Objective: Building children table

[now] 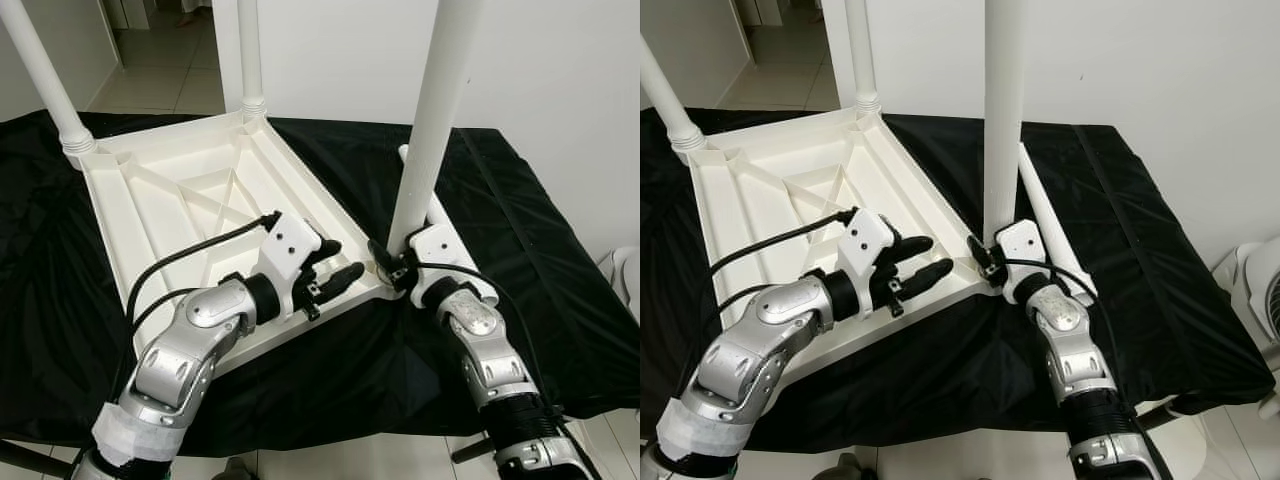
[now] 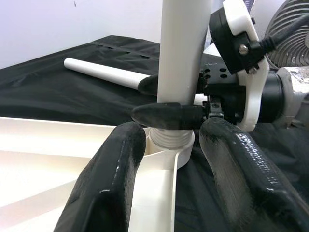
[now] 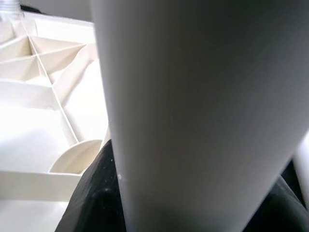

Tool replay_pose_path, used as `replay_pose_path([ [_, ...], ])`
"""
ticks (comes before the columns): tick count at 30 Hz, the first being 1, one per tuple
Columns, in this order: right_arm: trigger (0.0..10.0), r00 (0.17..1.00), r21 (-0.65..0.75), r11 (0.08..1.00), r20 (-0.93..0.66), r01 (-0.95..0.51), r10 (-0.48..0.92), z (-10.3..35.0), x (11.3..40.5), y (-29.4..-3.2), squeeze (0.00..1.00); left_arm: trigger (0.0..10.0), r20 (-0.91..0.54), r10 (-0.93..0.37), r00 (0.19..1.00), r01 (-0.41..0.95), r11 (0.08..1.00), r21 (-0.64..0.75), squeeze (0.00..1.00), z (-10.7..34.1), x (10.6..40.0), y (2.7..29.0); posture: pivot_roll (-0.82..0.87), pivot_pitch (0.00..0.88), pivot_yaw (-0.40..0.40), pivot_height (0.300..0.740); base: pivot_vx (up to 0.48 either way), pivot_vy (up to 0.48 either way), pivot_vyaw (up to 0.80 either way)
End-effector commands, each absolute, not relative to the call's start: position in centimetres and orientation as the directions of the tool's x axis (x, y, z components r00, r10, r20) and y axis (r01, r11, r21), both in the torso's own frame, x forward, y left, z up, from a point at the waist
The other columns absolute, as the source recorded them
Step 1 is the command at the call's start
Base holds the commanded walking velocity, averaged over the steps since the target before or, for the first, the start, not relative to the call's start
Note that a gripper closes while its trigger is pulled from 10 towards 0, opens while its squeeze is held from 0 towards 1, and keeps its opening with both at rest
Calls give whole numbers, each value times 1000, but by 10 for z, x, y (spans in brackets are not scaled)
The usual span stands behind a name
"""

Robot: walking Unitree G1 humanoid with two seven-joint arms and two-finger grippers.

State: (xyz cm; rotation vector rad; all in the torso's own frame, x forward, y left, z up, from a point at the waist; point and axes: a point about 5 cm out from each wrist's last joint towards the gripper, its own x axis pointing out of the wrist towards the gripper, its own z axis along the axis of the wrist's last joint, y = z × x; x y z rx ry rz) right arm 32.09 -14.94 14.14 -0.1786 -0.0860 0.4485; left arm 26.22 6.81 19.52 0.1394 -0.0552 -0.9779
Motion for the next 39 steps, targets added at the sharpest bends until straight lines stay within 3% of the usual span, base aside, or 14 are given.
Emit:
replay_pose_path([
  [1,10000,912,-97,907,-66,-411,406,117,318,-157,0,10000,-15,-836,549,829,542,142,0,197,260,66,97,37,-26,740,0,0,0],
  [13,10000,937,64,941,-87,-332,337,112,328,-170,0,10000,-16,-839,543,832,536,146,0,198,260,66,94,38,-22,740,0,0,0],
  [39,10000,941,24,942,-42,-335,335,127,341,-154,0,10000,-11,-832,555,824,548,146,0,200,262,68,96,55,-20,740,0,0,0],
])
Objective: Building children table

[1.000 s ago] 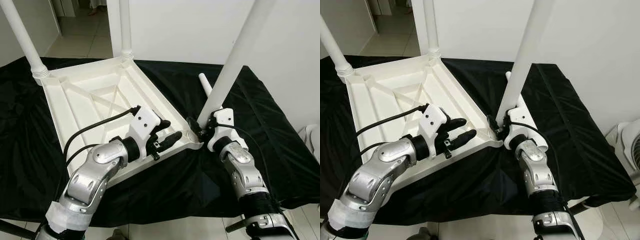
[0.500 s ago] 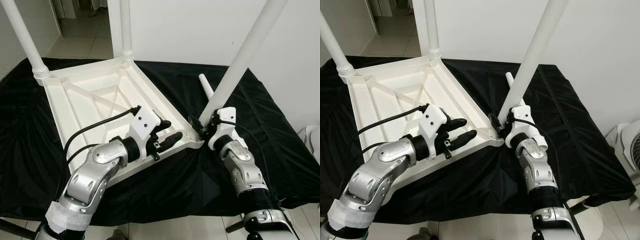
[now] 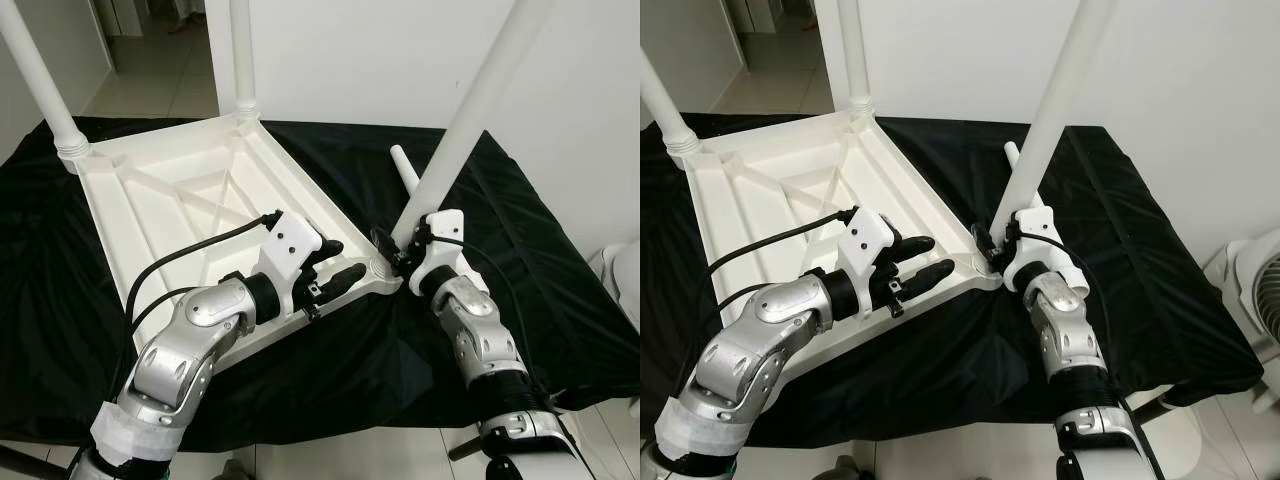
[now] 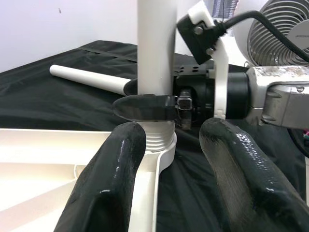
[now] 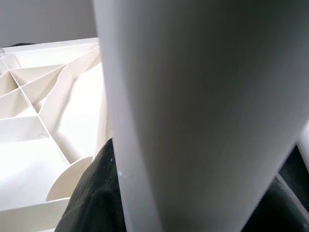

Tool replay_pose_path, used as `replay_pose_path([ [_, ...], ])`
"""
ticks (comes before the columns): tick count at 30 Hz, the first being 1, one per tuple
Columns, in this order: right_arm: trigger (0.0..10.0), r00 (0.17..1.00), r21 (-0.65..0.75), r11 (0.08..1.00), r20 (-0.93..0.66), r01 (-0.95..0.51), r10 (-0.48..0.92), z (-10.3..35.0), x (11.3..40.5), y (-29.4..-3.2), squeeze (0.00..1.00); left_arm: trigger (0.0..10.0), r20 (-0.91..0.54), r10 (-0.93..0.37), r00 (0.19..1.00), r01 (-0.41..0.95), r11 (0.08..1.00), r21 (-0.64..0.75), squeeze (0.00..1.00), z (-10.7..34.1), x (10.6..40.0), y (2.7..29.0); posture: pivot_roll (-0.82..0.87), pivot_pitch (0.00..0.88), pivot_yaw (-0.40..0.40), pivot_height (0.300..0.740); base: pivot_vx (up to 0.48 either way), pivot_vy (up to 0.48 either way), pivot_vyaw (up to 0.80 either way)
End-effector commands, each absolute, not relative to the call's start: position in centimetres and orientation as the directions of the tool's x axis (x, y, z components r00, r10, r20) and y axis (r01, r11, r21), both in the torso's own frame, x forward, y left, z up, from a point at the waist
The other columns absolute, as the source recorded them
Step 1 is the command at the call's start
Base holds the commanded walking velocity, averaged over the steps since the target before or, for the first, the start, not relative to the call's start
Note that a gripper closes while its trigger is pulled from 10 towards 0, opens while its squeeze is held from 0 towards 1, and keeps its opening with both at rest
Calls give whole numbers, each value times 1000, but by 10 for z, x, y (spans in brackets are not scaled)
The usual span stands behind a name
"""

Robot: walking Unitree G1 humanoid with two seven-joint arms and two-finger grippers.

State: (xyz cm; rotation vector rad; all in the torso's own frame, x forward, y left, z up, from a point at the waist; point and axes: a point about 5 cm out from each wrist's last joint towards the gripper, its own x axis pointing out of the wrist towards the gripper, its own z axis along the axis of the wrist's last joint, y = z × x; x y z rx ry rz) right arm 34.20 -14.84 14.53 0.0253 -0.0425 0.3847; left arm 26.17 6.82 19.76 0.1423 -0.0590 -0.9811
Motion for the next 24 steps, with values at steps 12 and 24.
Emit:
replay_pose_path([
  [12,10000,930,-76,927,-18,-367,367,130,338,-148,0,10000,-6,-825,565,817,558,144,0,200,261,68,96,65,-30,740,0,0,0],
  [24,10000,942,-62,940,-31,-335,334,126,337,-153,0,10000,-6,-828,561,820,555,142,0,200,261,67,90,68,-27,740,0,0,0],
])
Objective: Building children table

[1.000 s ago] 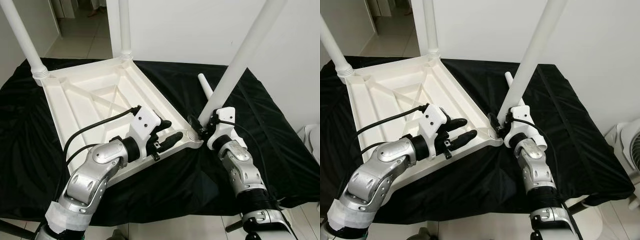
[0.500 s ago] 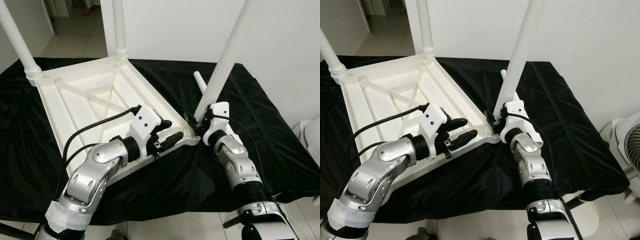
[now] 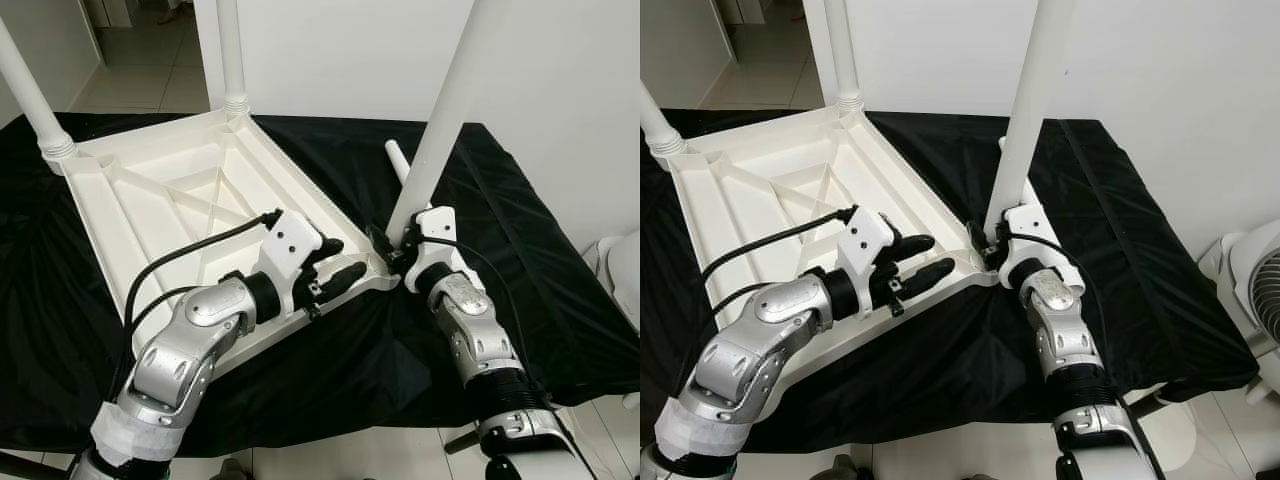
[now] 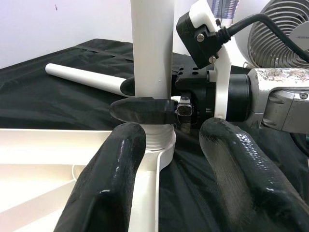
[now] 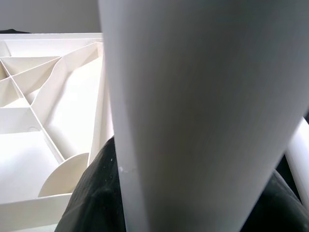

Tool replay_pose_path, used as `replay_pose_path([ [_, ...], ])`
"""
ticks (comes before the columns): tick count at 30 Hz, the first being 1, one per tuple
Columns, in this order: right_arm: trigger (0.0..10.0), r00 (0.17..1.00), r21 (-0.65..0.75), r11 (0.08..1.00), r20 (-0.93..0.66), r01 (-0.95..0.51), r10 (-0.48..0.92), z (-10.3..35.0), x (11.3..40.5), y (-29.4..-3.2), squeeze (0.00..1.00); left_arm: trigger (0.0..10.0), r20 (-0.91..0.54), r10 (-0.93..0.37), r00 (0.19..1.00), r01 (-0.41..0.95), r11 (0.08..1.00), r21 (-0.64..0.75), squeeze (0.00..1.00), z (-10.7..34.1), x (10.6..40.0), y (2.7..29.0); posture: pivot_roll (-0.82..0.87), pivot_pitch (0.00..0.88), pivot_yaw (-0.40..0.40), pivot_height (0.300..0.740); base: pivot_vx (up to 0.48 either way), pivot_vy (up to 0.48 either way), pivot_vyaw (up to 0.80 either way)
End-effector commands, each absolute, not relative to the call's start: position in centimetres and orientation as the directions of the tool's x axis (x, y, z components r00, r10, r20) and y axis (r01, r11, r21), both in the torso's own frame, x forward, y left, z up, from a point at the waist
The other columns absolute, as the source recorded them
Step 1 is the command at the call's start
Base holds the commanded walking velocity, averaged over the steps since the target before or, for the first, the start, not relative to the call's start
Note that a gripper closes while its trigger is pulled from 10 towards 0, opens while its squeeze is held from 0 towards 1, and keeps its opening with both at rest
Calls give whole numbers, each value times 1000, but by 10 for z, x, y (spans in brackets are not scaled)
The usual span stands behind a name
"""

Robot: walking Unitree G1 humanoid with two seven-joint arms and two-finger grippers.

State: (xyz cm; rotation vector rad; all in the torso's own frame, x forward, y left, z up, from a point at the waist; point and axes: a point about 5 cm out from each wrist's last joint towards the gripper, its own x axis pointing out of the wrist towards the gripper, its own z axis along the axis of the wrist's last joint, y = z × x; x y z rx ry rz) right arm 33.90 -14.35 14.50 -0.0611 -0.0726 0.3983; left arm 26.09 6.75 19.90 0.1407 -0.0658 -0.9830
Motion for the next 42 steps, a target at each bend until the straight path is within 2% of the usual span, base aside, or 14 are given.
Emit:
replay_pose_path([
  [1,10000,942,-62,940,-31,-335,334,126,337,-153,0,10000,-6,-828,561,820,555,142,0,200,261,67,90,68,-27,740,0,0,0],
  [9,10000,950,-49,949,-26,-311,310,125,335,-147,0,10000,-8,-830,558,822,551,142,0,200,260,66,92,68,-32,740,0,0,0],
  [12,10000,971,-30,971,-17,-238,238,125,334,-141,0,10000,-8,-831,556,824,549,140,0,199,259,66,93,64,-36,740,0,0,0],
  [16,10000,977,-22,977,-15,-214,214,125,334,-139,0,10000,-8,-832,555,824,549,140,0,199,259,65,93,64,-37,740,0,0,0],
  [24,10000,1000,-16,1000,0,0,0,127,336,-134,0,10000,-5,-837,548,829,542,138,0,198,258,62,92,54,-42,740,0,0,0],
  [32,10000,979,-5,981,66,196,-195,135,337,-126,0,10000,-4,-846,534,838,528,137,0,198,257,58,91,46,-38,740,0,0,0],
  [42,10000,951,61,957,113,282,-288,146,340,-117,0,10000,2,-851,525,843,520,140,0,200,258,55,92,44,-37,740,0,0,0],
])
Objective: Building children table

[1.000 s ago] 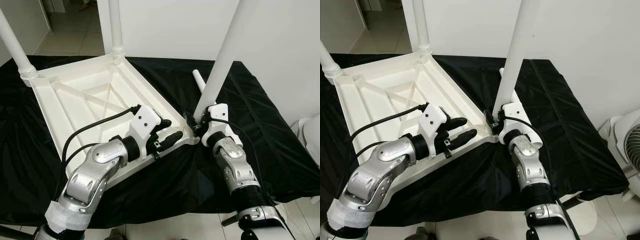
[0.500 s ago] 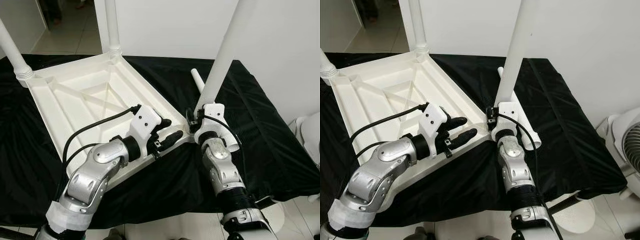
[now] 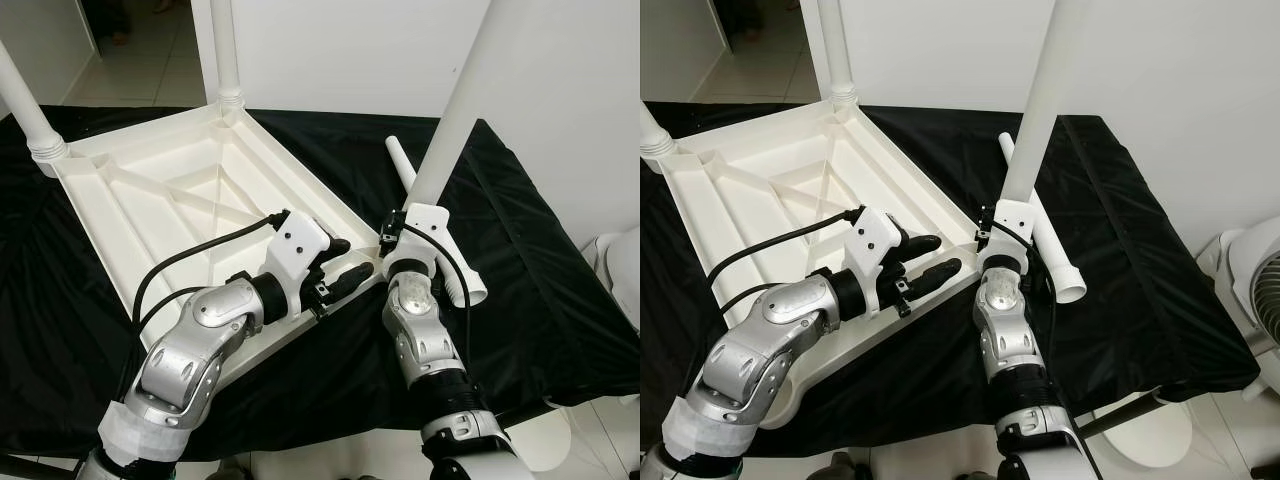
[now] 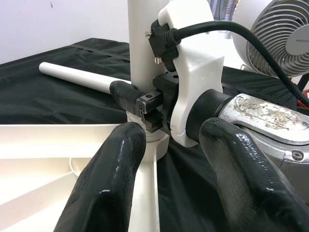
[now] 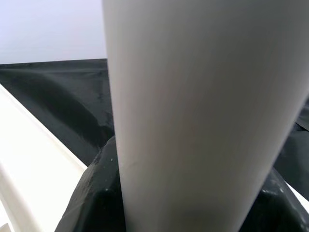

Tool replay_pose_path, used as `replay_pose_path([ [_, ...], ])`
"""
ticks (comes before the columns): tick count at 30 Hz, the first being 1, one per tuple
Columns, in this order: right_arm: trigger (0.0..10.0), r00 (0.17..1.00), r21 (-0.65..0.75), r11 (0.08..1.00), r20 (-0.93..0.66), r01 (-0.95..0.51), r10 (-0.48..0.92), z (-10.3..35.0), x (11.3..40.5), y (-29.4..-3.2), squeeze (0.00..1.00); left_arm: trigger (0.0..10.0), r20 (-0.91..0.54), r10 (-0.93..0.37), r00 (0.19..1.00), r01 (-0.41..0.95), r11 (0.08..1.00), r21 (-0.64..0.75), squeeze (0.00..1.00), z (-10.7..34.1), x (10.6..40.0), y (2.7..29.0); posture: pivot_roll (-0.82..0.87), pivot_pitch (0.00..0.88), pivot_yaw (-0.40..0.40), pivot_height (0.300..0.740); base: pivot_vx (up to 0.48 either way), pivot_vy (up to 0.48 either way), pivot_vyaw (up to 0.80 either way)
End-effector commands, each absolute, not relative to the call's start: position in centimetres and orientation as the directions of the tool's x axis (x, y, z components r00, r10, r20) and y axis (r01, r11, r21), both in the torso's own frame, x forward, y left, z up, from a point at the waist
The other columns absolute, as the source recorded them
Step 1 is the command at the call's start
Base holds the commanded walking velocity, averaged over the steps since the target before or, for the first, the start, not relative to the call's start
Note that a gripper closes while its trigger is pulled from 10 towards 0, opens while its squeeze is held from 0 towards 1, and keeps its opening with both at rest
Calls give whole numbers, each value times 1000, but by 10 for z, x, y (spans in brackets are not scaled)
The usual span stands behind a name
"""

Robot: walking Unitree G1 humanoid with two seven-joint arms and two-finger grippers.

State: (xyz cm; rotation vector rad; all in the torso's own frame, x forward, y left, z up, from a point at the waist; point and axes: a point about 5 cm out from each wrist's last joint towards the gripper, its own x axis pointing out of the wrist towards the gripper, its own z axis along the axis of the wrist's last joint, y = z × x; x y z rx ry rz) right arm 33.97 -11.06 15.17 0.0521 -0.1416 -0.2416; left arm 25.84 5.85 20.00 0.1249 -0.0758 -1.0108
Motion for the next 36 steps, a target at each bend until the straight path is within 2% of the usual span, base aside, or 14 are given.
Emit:
replay_pose_path([
  [1,10000,951,61,957,113,282,-288,146,340,-117,0,10000,2,-851,525,843,520,140,0,200,258,55,92,44,-37,740,0,0,0],
  [23,10000,928,123,930,98,347,-360,145,338,-118,0,10000,0,-852,523,844,518,138,0,200,258,56,90,49,-39,740,0,0,0],
  [24,10000,913,141,911,71,389,-401,143,340,-124,0,10000,0,-852,524,844,519,138,0,200,258,56,91,57,-35,740,0,0,0],
  [36,10000,866,135,862,44,488,-498,142,344,-138,0,10000,-1,-848,531,839,525,141,0,201,259,58,96,62,-32,740,0,0,0],
])
